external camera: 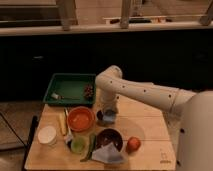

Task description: Place sponge in metal cup

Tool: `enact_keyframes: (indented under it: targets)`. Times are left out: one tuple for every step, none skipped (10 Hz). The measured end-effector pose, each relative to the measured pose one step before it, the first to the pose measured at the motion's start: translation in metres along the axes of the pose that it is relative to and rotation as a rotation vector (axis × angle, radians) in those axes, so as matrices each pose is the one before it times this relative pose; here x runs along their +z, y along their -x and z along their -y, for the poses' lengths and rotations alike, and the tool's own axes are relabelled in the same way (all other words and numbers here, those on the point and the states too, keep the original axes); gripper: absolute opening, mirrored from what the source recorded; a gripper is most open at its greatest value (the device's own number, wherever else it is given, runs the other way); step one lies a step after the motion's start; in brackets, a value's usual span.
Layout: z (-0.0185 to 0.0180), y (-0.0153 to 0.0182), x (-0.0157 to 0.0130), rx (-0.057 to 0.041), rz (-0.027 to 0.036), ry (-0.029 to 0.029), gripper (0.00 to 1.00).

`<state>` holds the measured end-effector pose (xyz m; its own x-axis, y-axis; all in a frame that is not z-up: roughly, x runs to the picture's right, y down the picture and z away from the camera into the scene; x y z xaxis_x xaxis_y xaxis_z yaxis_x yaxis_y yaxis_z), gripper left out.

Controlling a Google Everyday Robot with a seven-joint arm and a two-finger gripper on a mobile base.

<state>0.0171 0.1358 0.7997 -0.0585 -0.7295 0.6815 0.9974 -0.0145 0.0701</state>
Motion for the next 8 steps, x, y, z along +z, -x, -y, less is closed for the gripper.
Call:
enact_keyframes:
  targets:
    - [0.00092, 0.00069, 0.00026, -0.00267, 0.00220, 0.00148, 0.00]
    - [0.00053, 0.00086, 0.00015, -0.00268, 0.00091, 0.00157, 0.00]
    - [0.00041, 0.00098, -0.00144, -0.00281, -0.00329, 0.00093, 0.00]
    - [0.00180, 0.00099, -0.00310, -0.00518, -0.00709, -0.00095, 0.00]
    - [0.00351, 0.00041, -0.00354, -0.00803, -0.00941, -0.00382, 0.00]
    - [0.00082, 0.00019, -0.00233, -0.00434, -0.00545, -0.00012, 0.00]
    - [0.00124, 0.00010, -0.00233, -0.00618, -0.00523, -0.00184, 0.00]
    - [0.00065, -0.00023, -0.00063, -0.00359, -0.00205, -0.00066, 0.00]
